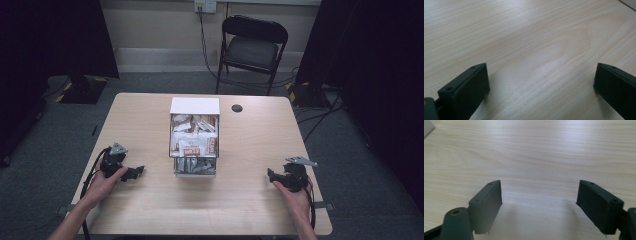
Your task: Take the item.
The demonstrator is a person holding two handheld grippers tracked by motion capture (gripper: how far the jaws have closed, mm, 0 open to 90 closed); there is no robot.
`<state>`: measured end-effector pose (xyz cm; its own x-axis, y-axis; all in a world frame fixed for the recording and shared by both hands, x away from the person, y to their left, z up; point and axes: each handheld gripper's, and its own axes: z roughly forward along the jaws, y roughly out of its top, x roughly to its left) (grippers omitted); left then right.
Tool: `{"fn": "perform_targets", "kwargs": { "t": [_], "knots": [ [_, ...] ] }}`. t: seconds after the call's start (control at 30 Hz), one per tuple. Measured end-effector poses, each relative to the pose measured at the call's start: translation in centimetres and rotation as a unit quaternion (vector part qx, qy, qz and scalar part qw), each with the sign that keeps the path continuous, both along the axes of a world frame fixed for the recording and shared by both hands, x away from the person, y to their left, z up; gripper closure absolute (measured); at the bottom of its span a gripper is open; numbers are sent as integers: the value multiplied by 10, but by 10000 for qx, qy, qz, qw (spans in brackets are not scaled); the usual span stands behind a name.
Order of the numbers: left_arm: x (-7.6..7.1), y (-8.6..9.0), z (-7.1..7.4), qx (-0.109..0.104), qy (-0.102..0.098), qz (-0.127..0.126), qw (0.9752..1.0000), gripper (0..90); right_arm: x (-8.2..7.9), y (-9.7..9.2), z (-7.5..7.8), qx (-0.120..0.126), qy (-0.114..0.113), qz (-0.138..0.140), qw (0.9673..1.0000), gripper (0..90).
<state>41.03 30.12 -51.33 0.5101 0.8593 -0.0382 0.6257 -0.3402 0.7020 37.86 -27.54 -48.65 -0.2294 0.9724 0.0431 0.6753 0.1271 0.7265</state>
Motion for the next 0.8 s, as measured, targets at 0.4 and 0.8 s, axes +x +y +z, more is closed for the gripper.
{"fn": "perform_targets", "kwargs": {
  "t": [0.4, 0.8],
  "knots": [
    [0, 0, 0, 3, -3, 2, 10000, 0, -5, 9, 14, 323, -152, 406, 9985, 321],
    [0, 0, 0, -11, 0, -6, 10000, 0, -8, 14, 27, 533, -309, 635, 9961, 401]
  ]
}}
